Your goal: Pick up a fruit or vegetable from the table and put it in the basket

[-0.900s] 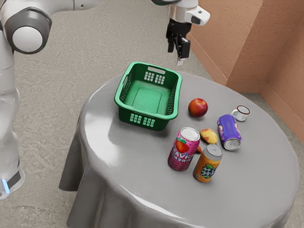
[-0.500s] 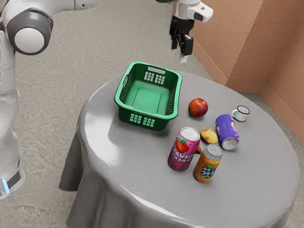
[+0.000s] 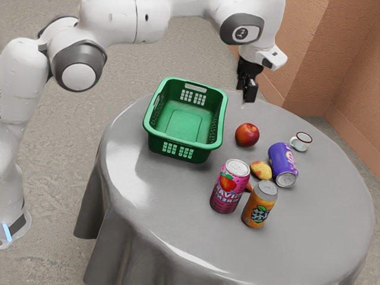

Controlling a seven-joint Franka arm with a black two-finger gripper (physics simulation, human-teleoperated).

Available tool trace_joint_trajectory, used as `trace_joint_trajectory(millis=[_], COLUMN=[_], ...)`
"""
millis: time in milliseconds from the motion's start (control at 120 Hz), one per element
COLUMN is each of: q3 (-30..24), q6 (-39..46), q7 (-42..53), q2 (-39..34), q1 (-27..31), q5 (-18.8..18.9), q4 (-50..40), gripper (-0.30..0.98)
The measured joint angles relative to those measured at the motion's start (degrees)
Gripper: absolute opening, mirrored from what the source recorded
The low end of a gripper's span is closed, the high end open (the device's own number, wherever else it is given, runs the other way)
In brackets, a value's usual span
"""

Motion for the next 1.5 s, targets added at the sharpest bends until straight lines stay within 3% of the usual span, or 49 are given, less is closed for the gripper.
trace_joint_trajectory(millis=[367, 458, 533, 783, 1500], q3=[-0.1, -8.6, -12.6, -14.8, -18.0], q6=[4.3, 5.1, 5.6, 6.5, 9.2], q7=[9.5, 11.5, 13.0, 16.8, 23.4], q2=[4.9, 6.0, 6.2, 7.2, 14.5], q1=[6.5, 12.8, 14.8, 15.6, 15.7], q5=[-0.1, 0.7, 2.2, 4.8, 5.2], q4=[1.0, 1.6, 1.7, 1.9, 9.3], gripper=[0.69, 0.69, 0.69, 0.69, 0.69])
